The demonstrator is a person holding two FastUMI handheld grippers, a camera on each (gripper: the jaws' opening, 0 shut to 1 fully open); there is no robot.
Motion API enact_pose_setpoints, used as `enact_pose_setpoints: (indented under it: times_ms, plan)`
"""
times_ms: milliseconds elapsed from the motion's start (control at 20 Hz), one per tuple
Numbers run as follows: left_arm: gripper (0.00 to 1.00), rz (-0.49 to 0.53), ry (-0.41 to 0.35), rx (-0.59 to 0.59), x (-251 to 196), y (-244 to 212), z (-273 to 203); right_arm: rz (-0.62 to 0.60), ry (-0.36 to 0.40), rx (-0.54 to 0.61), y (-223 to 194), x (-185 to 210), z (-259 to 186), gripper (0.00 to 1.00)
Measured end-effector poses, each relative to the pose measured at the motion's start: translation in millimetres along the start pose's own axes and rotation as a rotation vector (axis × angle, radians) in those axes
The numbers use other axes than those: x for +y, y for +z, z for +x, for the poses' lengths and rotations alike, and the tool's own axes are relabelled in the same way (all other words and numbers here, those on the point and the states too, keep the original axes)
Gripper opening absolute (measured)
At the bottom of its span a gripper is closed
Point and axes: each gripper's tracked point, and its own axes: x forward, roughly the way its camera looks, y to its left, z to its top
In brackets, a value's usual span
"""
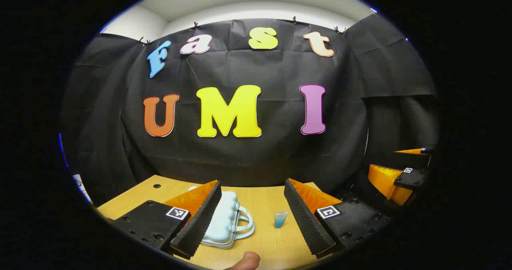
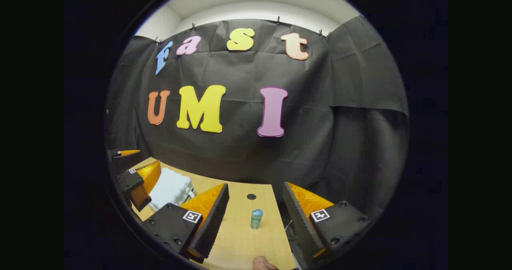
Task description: First open the suitcase, pack the skin care products into it, and then close the suitcase.
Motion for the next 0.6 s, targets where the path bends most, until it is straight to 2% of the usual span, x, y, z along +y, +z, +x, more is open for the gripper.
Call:
enact_pose_setpoints:
  times_ms: [600]
  plan:
    - [1.00, -0.019, -0.010, 0.005, 6.4, -2.6, 8.0, -0.007, -0.019, -0.006, 3.8, 4.0, 4.1, 0.80]
